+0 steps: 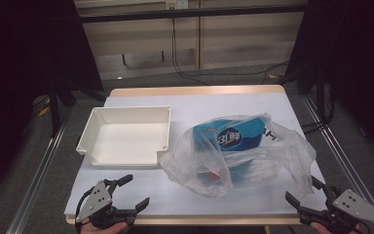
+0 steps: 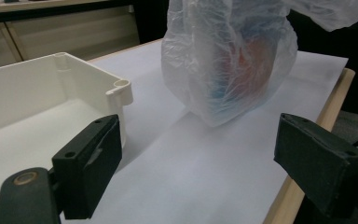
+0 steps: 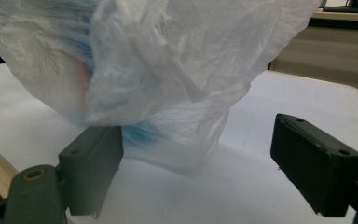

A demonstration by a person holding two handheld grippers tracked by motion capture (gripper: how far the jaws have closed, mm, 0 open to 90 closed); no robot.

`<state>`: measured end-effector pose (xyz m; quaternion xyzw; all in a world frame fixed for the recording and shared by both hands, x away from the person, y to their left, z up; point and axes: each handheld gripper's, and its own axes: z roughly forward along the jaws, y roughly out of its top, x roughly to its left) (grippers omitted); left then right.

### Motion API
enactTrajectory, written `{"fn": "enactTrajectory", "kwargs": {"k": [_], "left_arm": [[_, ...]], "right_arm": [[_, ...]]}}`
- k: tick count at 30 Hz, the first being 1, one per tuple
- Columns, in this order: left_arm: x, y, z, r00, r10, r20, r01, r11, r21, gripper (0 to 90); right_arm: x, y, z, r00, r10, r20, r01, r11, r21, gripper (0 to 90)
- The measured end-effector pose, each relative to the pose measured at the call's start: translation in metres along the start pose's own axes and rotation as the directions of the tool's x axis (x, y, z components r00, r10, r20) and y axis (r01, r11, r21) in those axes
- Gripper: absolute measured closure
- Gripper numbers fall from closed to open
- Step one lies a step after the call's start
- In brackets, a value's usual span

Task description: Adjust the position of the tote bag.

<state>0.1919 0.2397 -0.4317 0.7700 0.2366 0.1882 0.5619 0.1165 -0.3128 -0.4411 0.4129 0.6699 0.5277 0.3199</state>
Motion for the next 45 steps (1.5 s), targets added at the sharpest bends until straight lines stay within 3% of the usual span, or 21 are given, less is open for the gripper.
{"fn": "enactTrajectory", "kwargs": {"k": [3, 8, 13, 18, 23, 28, 29, 31, 32, 33, 35, 37, 38, 39, 40, 43, 45], "left_arm": [[-0.004, 0.003, 0.001, 0.9995, 0.001, 0.032, -0.001, 0.9999, -0.014, 16.3], [-0.008, 0.007, 0.003, 0.9992, 0.0, 0.041, 0.001, 0.9999, -0.015, 18.5], [-0.011, 0.011, 0.009, 0.9992, 0.015, 0.037, -0.015, 0.9999, -0.004, 18.0], [-0.016, 0.013, 0.012, 0.9965, 0.032, 0.077, -0.032, 0.9995, -0.003, 19.7], [-0.02, 0.016, 0.011, 0.994, 0.034, 0.104, -0.033, 0.9993, -0.015, 20.3], [-0.022, 0.018, 0.012, 0.9928, 0.037, 0.114, -0.035, 0.9992, -0.021, 20.4], [-0.024, 0.019, 0.012, 0.9937, 0.039, 0.105, -0.038, 0.9992, -0.013, 20.4], [-0.024, 0.02, 0.012, 0.9897, 0.047, 0.135, -0.047, 0.9989, -0.01, 20.4], [-0.026, 0.021, 0.013, 0.9917, 0.041, 0.122, -0.039, 0.9991, -0.016, 20.7], [-0.027, 0.023, 0.013, 0.9884, 0.051, 0.143, -0.048, 0.9986, -0.024, 21.9], [-0.028, 0.024, 0.014, 0.987, 0.053, 0.152, -0.051, 0.9985, -0.021, 22.4], [-0.032, 0.029, 0.015, 0.9871, 0.049, 0.153, -0.044, 0.9985, -0.033, 23.0], [-0.032, 0.029, 0.015, 0.9871, 0.049, 0.153, -0.044, 0.9985, -0.033, 23.7], [-0.033, 0.031, 0.016, 0.9825, 0.047, 0.181, -0.039, 0.9982, -0.046, 24.3], [-0.036, 0.035, 0.018, 0.9813, 0.05, 0.186, -0.039, 0.9975, -0.058, 24.6], [-0.04, 0.039, 0.019, 0.978, 0.054, 0.201, -0.042, 0.997, -0.065, 25.7], [-0.046, 0.046, 0.021, 0.9743, 0.081, 0.211, -0.067, 0.9952, -0.071, 26.7]], "right_arm": [[0.003, 0.004, 0.0, 0.9998, -0.018, -0.001, 0.018, 1.0, 0.012, 20.1], [0.002, 0.009, -0.005, 1.0, -0.006, -0.003, 0.006, 1.0, 0.002, 21.2], [-0.002, 0.018, -0.012, 0.9999, -0.014, 0.002, 0.014, 1.0, -0.018, 29.9], [-0.005, 0.024, -0.013, 0.9999, -0.009, 0.011, 0.009, 1.0, -0.026, 27.6], [-0.01, 0.027, -0.015, 0.9987, 0.001, 0.051, 0.001, 0.999, -0.044, 21.3], [-0.009, 0.03, -0.021, 0.998, -0.006, 0.063, 0.01, 0.998, -0.058, 25.9], [-0.008, 0.031, -0.022, 0.9983, -0.006, 0.058, 0.01, 0.998, -0.061, 30.1], [-0.006, 0.033, -0.023, 0.9984, -0.012, 0.056, 0.016, 0.997, -0.07, 39.8], [-0.006, 0.033, -0.023, 0.9991, -0.007, 0.042, 0.01, 0.997, -0.073, 44.9], [-0.005, 0.036, -0.022, 0.999, -0.01, 0.043, 0.013, 0.997, -0.08, 50.4], [-0.004, 0.038, -0.022, 0.999, -0.017, 0.041, 0.02, 0.996, -0.081, 52.1], [-0.005, 0.045, -0.022, 0.9994, -0.018, 0.03, 0.021, 0.995, -0.093, 64.2], [-0.005, 0.045, -0.022, 0.9994, -0.018, 0.03, 0.021, 0.995, -0.093, 64.2], [-0.007, 0.048, -0.021, 1.0, -0.007, 0.006, 0.008, 0.994, -0.108, 73.6], [-0.007, 0.049, -0.02, 1.0, 0.002, -0.004, -0.002, 0.993, -0.115, 77.5], [-0.008, 0.051, -0.015, 0.9996, -0.003, -0.027, 0.0, 0.994, -0.113, 85.7], [-0.008, 0.053, -0.011, 0.9989, -0.006, -0.046, 0.001, 0.995, -0.104, 87.9]]}}
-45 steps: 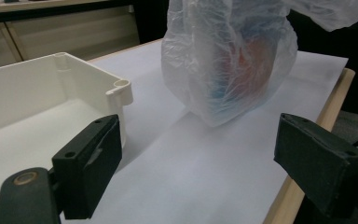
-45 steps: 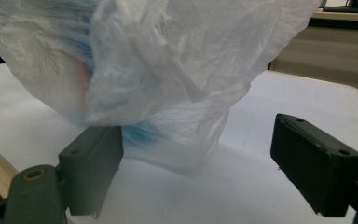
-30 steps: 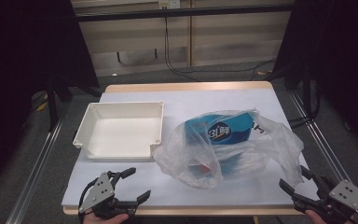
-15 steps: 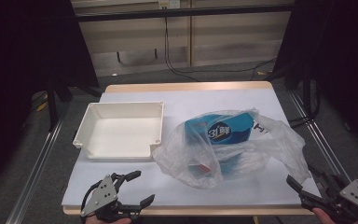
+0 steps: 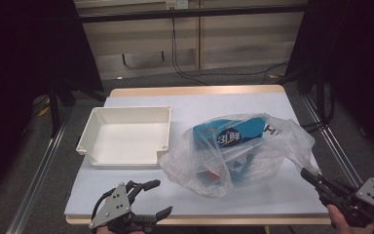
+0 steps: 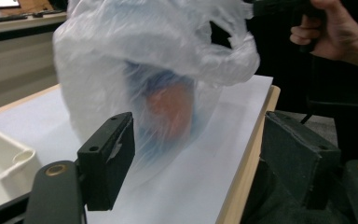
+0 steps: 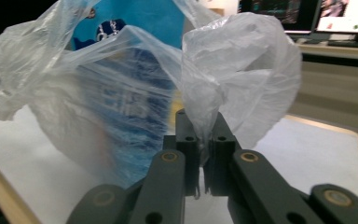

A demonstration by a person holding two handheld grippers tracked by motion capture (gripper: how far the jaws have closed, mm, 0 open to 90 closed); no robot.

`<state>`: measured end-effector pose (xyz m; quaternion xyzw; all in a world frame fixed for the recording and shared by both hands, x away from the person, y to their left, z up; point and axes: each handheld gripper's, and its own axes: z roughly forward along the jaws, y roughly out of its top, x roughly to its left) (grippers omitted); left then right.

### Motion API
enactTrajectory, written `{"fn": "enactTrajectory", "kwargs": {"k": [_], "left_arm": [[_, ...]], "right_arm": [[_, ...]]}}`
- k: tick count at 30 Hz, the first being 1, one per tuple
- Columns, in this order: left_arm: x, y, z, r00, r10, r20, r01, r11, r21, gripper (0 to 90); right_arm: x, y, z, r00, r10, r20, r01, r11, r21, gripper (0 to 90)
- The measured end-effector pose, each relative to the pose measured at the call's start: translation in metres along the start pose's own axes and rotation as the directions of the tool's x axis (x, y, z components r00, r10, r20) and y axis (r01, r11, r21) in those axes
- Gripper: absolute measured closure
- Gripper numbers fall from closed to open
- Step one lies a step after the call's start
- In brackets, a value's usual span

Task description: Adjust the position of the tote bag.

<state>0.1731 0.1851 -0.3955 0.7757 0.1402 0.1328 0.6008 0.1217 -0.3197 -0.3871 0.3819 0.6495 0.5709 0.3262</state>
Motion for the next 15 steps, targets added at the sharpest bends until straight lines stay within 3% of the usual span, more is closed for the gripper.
{"fn": "enactTrajectory", "kwargs": {"k": [3, 5, 8, 15], "left_arm": [[-0.004, 0.005, 0.003, 0.9996, 0.026, 0.005, -0.026, 0.9996, 0.014, 29.3], [-0.004, 0.008, 0.006, 0.9989, 0.027, 0.04, -0.027, 0.9996, 0.004, 32.1], [-0.006, 0.011, 0.007, 0.9983, 0.028, 0.051, -0.028, 0.9996, 0.001, 36.9], [-0.01, 0.027, 0.013, 0.9934, 0.041, 0.107, -0.041, 0.9991, -0.004, 43.2]], "right_arm": [[0.0, 0.0, 0.006, 0.9996, -0.003, -0.027, 0.003, 1.0, 0.025, 88.8], [0.001, -0.001, 0.01, 0.9989, -0.009, -0.046, 0.011, 0.999, 0.047, 89.0], [0.003, -0.002, 0.014, 0.9978, -0.008, -0.066, 0.013, 0.997, 0.07, 89.1], [0.004, 0.0, 0.02, 0.9954, -0.005, -0.096, 0.012, 0.997, 0.074, 89.1]]}}
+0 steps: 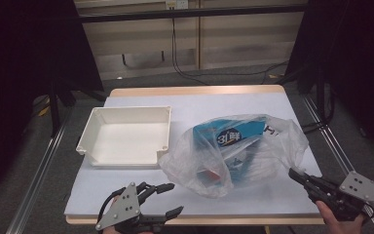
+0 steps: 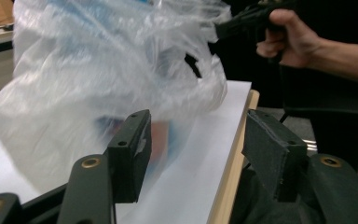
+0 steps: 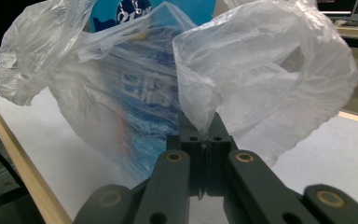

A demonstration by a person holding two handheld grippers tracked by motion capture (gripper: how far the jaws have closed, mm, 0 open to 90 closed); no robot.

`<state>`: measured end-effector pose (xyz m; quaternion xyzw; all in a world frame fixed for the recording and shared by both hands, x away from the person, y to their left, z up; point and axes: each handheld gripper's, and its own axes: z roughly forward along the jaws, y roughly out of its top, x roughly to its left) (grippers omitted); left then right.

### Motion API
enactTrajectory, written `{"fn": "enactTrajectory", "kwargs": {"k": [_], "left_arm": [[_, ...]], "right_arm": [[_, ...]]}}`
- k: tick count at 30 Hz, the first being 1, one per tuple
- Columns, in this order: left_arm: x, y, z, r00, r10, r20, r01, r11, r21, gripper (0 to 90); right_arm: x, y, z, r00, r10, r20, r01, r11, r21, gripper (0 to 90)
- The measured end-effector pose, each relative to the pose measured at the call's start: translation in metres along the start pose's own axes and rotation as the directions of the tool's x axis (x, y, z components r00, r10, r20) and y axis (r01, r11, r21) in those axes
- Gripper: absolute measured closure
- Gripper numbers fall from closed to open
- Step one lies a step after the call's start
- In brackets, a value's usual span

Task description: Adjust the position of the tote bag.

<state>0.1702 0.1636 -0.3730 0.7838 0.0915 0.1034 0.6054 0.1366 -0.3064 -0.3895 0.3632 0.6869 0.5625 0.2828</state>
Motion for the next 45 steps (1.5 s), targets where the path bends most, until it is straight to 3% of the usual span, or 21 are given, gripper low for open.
{"fn": "enactTrajectory", "kwargs": {"k": [1, 6, 13, 14, 16, 17, 26, 28, 31, 34, 36, 38, 43, 45], "left_arm": [[-0.002, 0.004, 0.003, 0.9997, 0.025, 0.001, -0.025, 0.9997, 0.007, 44.7], [-0.005, 0.013, 0.012, 0.9984, 0.05, 0.025, -0.051, 0.9987, 0.011, 47.3], [0.003, 0.016, 0.036, 0.9971, 0.051, 0.057, -0.053, 0.998, 0.033, 47.7], [0.005, 0.015, 0.041, 0.9955, 0.051, 0.08, -0.055, 0.9974, 0.047, 48.8], [0.007, 0.013, 0.049, 0.9958, 0.058, 0.071, -0.063, 0.9962, 0.06, 49.3], [0.007, 0.013, 0.053, 0.9951, 0.051, 0.084, -0.057, 0.9961, 0.068, 49.7], [0.009, 0.021, 0.077, 0.993, 0.1, 0.062, -0.105, 0.991, 0.083, 48.6], [0.008, 0.023, 0.083, 0.9905, 0.109, 0.085, -0.117, 0.9883, 0.098, 47.0], [0.009, 0.018, 0.094, 0.9896, 0.122, 0.076, -0.132, 0.9805, 0.145, 46.3], [0.011, 0.013, 0.098, 0.9918, 0.112, 0.063, -0.12, 0.9807, 0.154, 45.6], [0.018, 0.005, 0.103, 0.9908, 0.13, 0.037, -0.135, 0.9717, 0.194, 44.7], [0.02, 0.003, 0.105, 0.9922, 0.119, 0.034, -0.124, 0.9735, 0.192, 44.9], [0.026, -0.006, 0.112, 0.9933, 0.113, 0.026, -0.116, 0.9657, 0.232, 46.4], [0.025, -0.009, 0.117, 0.9906, 0.135, 0.025, -0.137, 0.9574, 0.254, 46.7]], "right_arm": [[0.0, 0.002, 0.002, 1.0, -0.006, -0.006, 0.006, 1.0, 0.002, 89.1], [-0.002, 0.002, 0.006, 1.0, 0.002, -0.003, -0.002, 1.0, 0.007, 89.1], [-0.001, 0.002, 0.006, 0.9999, -0.003, -0.014, 0.003, 1.0, 0.008, 89.0], [-0.001, 0.002, 0.006, 0.9998, -0.001, -0.019, 0.001, 1.0, 0.008, 89.0], [-0.001, 0.003, 0.008, 0.9998, -0.001, -0.021, 0.001, 1.0, 0.004, 89.0], [-0.001, 0.003, 0.009, 0.9999, 0.002, -0.015, -0.002, 1.0, 0.005, 89.0], [0.001, 0.002, 0.013, 0.9995, -0.005, -0.032, 0.005, 1.0, 0.011, 89.0], [0.0, 0.002, 0.012, 0.9996, -0.004, -0.029, 0.004, 1.0, 0.01, 89.0], [-0.001, 0.002, 0.01, 0.9996, -0.006, -0.028, 0.006, 1.0, 0.008, 89.0], [-0.001, 0.001, 0.01, 0.9996, -0.002, -0.027, 0.002, 1.0, 0.007, 89.0], [-0.002, 0.001, 0.011, 0.9995, -0.008, -0.031, 0.009, 1.0, 0.014, 89.0], [-0.001, 0.001, 0.011, 0.9993, -0.008, -0.036, 0.009, 1.0, 0.013, 89.0], [-0.002, 0.002, 0.01, 0.9994, -0.012, -0.033, 0.012, 1.0, 0.015, 89.0], [-0.002, 0.002, 0.011, 0.9994, -0.011, -0.034, 0.011, 1.0, 0.017, 89.0]]}}
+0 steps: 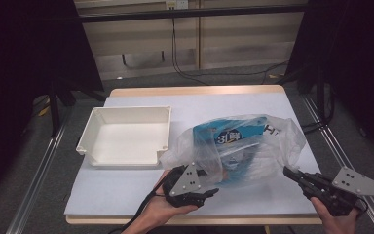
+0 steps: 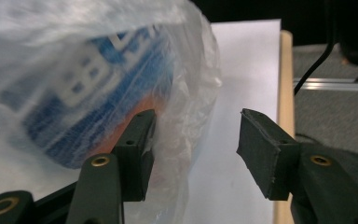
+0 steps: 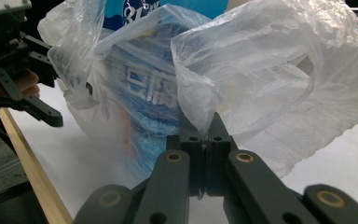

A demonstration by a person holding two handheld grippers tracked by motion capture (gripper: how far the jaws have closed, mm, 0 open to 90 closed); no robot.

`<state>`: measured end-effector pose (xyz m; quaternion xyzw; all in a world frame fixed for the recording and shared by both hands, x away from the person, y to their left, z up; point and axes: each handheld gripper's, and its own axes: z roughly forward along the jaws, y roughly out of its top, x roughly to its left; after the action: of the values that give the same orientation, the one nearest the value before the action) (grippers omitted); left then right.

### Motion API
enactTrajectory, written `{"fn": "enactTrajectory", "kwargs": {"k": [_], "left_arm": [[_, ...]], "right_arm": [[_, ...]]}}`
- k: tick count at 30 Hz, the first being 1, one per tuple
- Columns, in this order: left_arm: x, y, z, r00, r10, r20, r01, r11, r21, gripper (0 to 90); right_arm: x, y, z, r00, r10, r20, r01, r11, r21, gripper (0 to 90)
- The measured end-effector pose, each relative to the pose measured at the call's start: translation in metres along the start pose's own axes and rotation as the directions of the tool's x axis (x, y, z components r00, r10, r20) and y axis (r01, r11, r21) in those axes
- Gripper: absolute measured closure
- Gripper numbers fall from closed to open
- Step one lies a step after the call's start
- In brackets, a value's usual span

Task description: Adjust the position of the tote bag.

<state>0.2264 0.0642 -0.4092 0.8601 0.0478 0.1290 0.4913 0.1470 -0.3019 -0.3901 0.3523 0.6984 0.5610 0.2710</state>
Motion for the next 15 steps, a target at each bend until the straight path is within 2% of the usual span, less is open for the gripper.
{"fn": "enactTrajectory", "kwargs": {"k": [1, 3, 4, 6, 8, 9, 10, 11, 12, 15], "left_arm": [[-0.0002, -0.0014, 0.0046, 0.9999, 0.007, 0.011, -0.007, 0.9999, 0.014, 47.5], [-0.0009, -0.0018, 0.0062, 0.9998, 0.02, 0.004, -0.02, 0.9994, 0.029, 48.6], [-0.0021, -0.0027, 0.0075, 0.9999, 0.003, 0.015, -0.003, 0.9997, 0.024, 57.2], [-0.0017, -0.0023, 0.0065, 0.9998, 0.013, 0.013, -0.013, 0.9997, 0.023, 66.8], [-0.001, -0.002, 0.0043, 0.9998, 0.006, 0.018, -0.007, 0.9998, 0.018, 73.8], [-0.0008, -0.0022, 0.0037, 0.9999, -0.004, 0.017, 0.004, 0.9998, 0.018, 73.8], [0.0001, -0.0022, 0.0033, 0.9997, -0.01, 0.022, 0.009, 0.9998, 0.016, 77.4], [0.0002, -0.002, 0.003, 0.9999, -0.01, 0.01, 0.01, 0.9999, 0.012, 82.2], [0.0005, -0.0004, 0.0027, 0.9995, -0.02, 0.025, 0.02, 0.9998, 0.009, 86.8], [-0.001, 0.0009, 0.0011, 0.9987, -0.033, 0.04, 0.033, 0.9994, 0.001, 88.6]], "right_arm": [[-0.0002, 0.0, -0.0002, 1.0, -0.002, -0.001, 0.002, 1.0, 0.003, 89.0], [-0.0002, 0.0, -0.0002, 1.0, -0.002, 0.0, 0.002, 1.0, 0.003, 89.0], [-0.0004, 0.0002, 0.0, 1.0, -0.004, -0.001, 0.004, 1.0, 0.001, 89.0], [-0.0003, 0.0007, -0.0005, 1.0, 0.0, -0.003, 0.0, 1.0, -0.002, 89.0], [-0.0004, 0.0009, -0.001, 1.0, 0.001, -0.004, -0.001, 1.0, 0.0, 89.0], [-0.0009, 0.0011, -0.0011, 1.0, -0.003, -0.005, 0.003, 1.0, 0.0, 89.0], [-0.0011, 0.0014, -0.0011, 1.0, 0.001, -0.004, -0.001, 1.0, 0.001, 89.0], [-0.0015, 0.0018, -0.0008, 1.0, -0.001, -0.004, 0.001, 1.0, -0.001, 89.0], [-0.0026, 0.0024, 0.0003, 1.0, -0.005, -0.008, 0.005, 1.0, -0.004, 89.0], [-0.0029, 0.003, 0.0011, 0.9999, -0.003, -0.013, 0.003, 1.0, -0.003, 89.0]]}}
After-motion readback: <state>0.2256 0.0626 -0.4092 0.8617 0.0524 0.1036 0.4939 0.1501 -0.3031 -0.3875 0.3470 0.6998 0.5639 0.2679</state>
